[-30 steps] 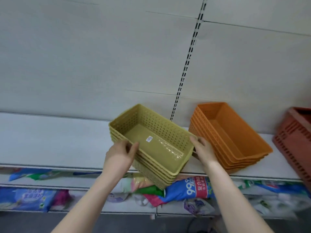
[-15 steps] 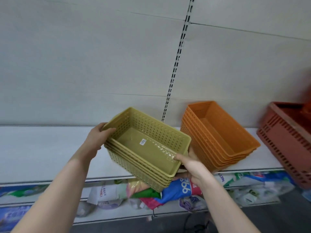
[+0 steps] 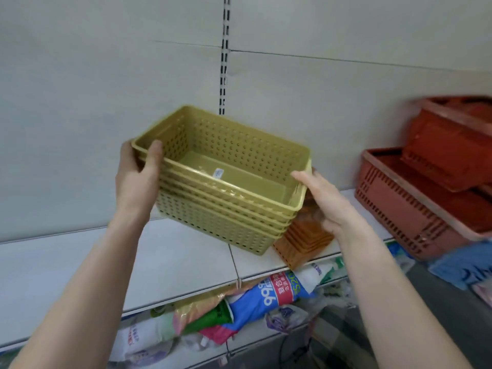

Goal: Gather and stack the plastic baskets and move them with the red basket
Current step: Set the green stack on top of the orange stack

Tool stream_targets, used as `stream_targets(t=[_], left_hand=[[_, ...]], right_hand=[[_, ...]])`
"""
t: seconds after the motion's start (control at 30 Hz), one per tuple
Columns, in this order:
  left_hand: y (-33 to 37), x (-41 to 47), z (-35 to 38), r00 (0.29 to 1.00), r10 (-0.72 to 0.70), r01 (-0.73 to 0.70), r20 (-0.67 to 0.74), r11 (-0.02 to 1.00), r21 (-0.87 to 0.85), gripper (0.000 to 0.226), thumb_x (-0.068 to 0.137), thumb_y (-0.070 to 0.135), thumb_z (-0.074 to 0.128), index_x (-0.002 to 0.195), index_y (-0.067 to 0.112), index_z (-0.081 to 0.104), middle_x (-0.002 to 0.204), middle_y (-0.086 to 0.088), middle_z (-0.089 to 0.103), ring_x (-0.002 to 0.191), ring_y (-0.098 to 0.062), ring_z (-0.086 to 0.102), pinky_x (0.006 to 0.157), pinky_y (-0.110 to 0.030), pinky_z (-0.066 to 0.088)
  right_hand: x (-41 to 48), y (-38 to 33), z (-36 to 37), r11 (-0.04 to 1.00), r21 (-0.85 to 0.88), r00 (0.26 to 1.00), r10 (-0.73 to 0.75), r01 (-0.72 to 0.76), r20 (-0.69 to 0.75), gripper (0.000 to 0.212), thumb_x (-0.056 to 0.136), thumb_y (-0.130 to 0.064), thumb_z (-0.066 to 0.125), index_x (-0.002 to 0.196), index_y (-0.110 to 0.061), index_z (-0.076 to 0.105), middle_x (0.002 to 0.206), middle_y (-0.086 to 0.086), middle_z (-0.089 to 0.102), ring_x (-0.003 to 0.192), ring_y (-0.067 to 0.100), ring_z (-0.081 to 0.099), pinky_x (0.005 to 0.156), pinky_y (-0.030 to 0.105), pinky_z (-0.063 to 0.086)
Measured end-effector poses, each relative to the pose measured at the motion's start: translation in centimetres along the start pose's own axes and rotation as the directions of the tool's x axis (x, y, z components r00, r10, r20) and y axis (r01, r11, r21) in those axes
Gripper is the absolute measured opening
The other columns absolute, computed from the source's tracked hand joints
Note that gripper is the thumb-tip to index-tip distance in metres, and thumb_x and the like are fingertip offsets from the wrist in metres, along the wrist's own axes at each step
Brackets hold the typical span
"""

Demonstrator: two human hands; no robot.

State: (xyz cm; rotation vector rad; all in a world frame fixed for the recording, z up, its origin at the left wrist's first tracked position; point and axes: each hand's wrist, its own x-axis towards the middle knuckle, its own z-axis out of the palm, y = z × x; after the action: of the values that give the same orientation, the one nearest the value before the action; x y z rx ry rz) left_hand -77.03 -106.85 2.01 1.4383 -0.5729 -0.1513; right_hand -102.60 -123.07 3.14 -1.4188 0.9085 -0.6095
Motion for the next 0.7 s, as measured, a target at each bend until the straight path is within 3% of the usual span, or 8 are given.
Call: stream_targets(t=[0.07, 0.17, 0.27, 0.33, 0.43, 0.57, 0.7], left_hand=[[2.6, 1.3, 3.1, 0.998, 0.057, -0.056, 0.027, 0.997, -0.044, 0.017, 0.086, 0.048, 0.054, 0.093, 0.033, 0.053, 0.085, 0.017, 0.059, 0.08, 0.001, 0.055, 0.077, -0.021, 0.044], [4.9, 3.1, 8.3, 0.988, 0.107, -0.097, 0.107, 0.991, -0.096, 0.02, 0.087, 0.046, 0.054, 0.099, 0.029, 0.054, 0.093, 0.012, 0.062, 0.087, -0.004, 0.058, 0.08, -0.024, 0.047], [5.2, 4.6, 13.6, 0.975, 0.072, -0.043, 0.21, 0.99, -0.135, 0.024, 0.09, 0.04, 0.054, 0.108, 0.024, 0.055, 0.107, 0.005, 0.063, 0.099, -0.012, 0.06, 0.088, -0.03, 0.048], [4.3, 5.3, 16.8, 0.959, 0.006, 0.037, 0.284, 0.988, -0.148, 0.024, 0.09, 0.036, 0.055, 0.111, 0.024, 0.056, 0.112, 0.004, 0.063, 0.102, -0.013, 0.06, 0.094, -0.037, 0.046], [2.0, 5.7, 20.4, 0.932, -0.075, 0.125, 0.354, 0.985, -0.12, 0.014, 0.094, 0.029, 0.052, 0.108, 0.029, 0.053, 0.101, 0.016, 0.056, 0.096, -0.006, 0.056, 0.092, -0.035, 0.044], [-1.5, 5.3, 22.7, 0.889, -0.148, 0.176, 0.432, 0.984, -0.024, 0.022, 0.096, 0.03, 0.049, 0.116, 0.023, 0.053, 0.114, 0.003, 0.061, 0.111, -0.021, 0.057, 0.096, -0.039, 0.044], [-4.5, 4.3, 23.4, 0.866, -0.217, 0.202, 0.451, 0.976, 0.081, 0.031, 0.097, 0.036, 0.048, 0.123, 0.02, 0.052, 0.115, 0.0, 0.058, 0.108, -0.023, 0.055, 0.093, -0.039, 0.045]], right_hand=[[0.0, -1.8, -2.6, 0.997, 0.066, 0.998, -0.034, 0.038, -0.049, 0.032, 0.092, -0.038, 0.058, 0.122, -0.031, 0.061, 0.092, -0.002, 0.076, 0.072, 0.015, 0.073, 0.069, 0.046, 0.061], [-0.5, -3.6, -6.0, 0.99, 0.089, 0.986, -0.093, 0.106, -0.141, 0.04, 0.088, -0.043, 0.06, 0.126, -0.032, 0.058, 0.108, 0.002, 0.07, 0.087, 0.021, 0.07, 0.068, 0.044, 0.059], [-0.5, -3.5, -8.5, 0.983, 0.09, 0.966, -0.14, 0.163, -0.216, 0.043, 0.087, -0.039, 0.061, 0.129, -0.038, 0.05, 0.119, 0.005, 0.068, 0.1, 0.03, 0.068, 0.076, 0.055, 0.06], [-0.2, -2.5, -9.5, 0.98, 0.101, 0.953, -0.141, 0.173, -0.269, 0.051, 0.084, -0.039, 0.062, 0.132, -0.044, 0.045, 0.124, 0.003, 0.066, 0.102, 0.03, 0.067, 0.073, 0.053, 0.06], [0.5, -0.3, -10.5, 0.989, 0.094, 0.941, -0.08, 0.117, -0.328, 0.06, 0.084, -0.04, 0.064, 0.137, -0.048, 0.036, 0.132, -0.001, 0.061, 0.111, 0.029, 0.063, 0.07, 0.043, 0.059], [1.7, 2.9, -12.1, 0.995, 0.091, 0.942, 0.057, -0.028, -0.331, 0.071, 0.085, -0.042, 0.065, 0.144, -0.046, 0.026, 0.136, -0.002, 0.057, 0.118, 0.031, 0.06, 0.072, 0.046, 0.062], [3.0, 5.1, -13.6, 0.976, 0.099, 0.942, 0.216, -0.197, -0.256, 0.075, 0.085, -0.044, 0.064, 0.148, -0.038, 0.025, 0.136, 0.002, 0.056, 0.115, 0.029, 0.061, 0.077, 0.047, 0.062]])
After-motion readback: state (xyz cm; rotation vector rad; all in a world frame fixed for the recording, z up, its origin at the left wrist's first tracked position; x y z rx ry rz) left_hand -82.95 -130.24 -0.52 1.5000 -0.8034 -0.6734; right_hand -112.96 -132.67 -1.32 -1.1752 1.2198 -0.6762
